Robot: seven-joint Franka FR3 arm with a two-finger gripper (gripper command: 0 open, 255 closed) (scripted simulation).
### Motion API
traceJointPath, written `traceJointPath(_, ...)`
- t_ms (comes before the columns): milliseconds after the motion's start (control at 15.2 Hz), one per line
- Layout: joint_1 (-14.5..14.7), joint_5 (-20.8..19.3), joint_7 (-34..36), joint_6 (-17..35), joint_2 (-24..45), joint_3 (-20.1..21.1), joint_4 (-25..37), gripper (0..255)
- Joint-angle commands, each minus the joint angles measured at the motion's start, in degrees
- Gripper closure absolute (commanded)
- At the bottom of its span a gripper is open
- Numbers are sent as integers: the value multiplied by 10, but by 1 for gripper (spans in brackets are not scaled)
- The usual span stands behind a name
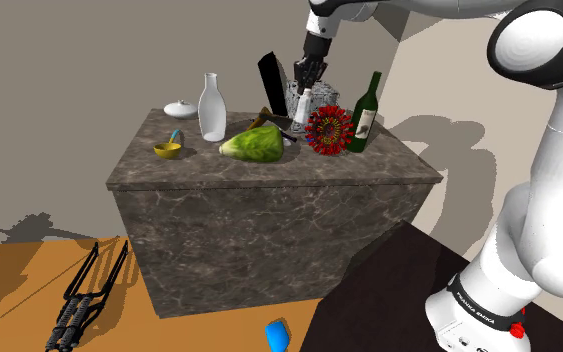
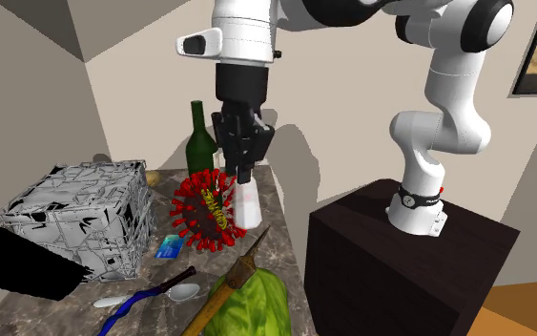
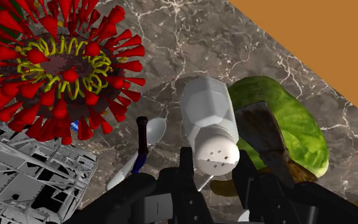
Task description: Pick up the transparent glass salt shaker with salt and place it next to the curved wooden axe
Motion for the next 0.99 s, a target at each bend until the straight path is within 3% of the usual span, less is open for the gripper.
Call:
traceJointPath(0,1,0,-2,16,-1,0,-17,255)
traceJointPath(924,5,10,-13,119,9,5,-112,255)
